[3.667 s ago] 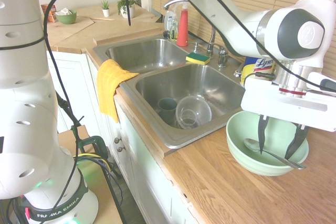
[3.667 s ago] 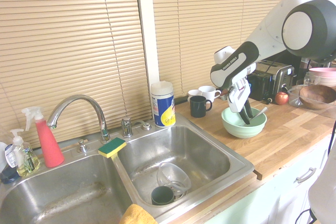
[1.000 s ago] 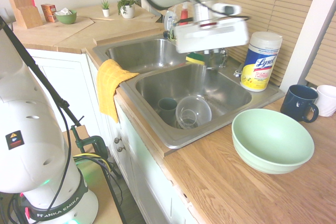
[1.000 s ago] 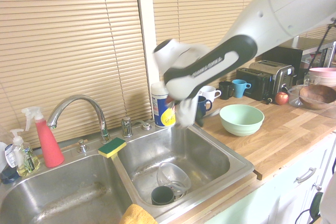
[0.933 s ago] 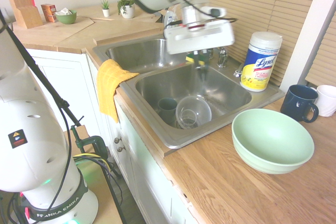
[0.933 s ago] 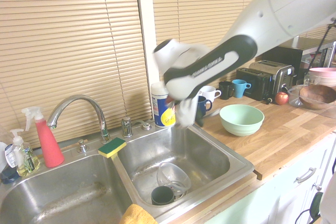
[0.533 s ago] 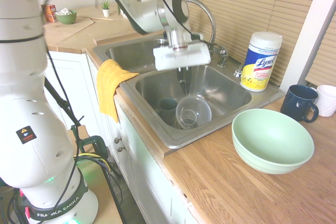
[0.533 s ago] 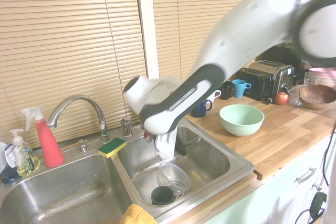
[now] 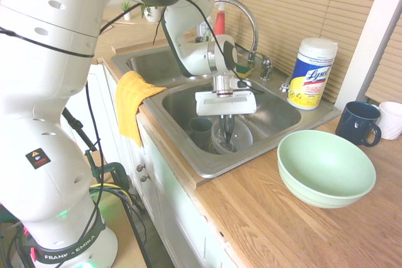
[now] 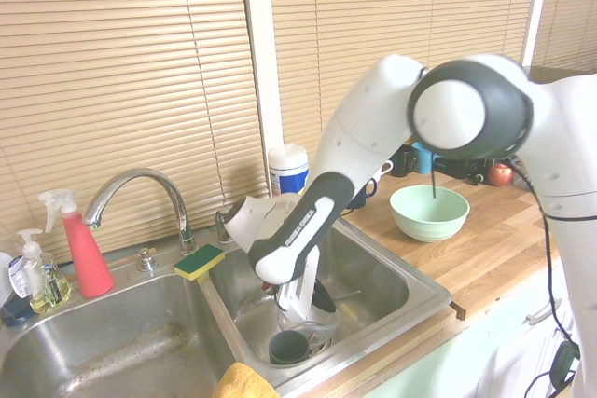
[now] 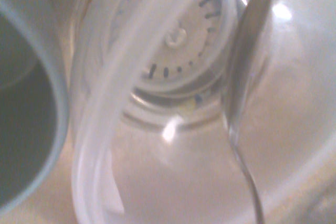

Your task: Put the spoon into the sink

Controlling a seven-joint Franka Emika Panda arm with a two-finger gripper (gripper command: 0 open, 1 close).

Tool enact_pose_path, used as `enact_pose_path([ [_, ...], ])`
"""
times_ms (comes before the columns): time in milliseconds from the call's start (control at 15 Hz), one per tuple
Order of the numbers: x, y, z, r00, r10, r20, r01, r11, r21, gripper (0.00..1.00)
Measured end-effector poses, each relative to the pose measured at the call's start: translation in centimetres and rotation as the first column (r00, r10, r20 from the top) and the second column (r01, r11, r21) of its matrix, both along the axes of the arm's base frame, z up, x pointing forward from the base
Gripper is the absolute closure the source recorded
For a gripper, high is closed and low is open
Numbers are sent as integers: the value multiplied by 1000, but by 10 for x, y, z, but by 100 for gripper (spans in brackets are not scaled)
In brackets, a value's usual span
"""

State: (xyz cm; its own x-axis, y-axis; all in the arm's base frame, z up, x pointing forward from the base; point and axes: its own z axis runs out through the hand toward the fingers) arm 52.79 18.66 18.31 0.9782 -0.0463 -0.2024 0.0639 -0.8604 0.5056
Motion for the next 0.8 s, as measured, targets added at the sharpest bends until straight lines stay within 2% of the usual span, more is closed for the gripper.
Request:
enact_pose_path([
  [467,6,8,15,999,17,28,-17,1000,5,0],
  [800,-6,5,56,997,32,67,-33,999,16,0],
])
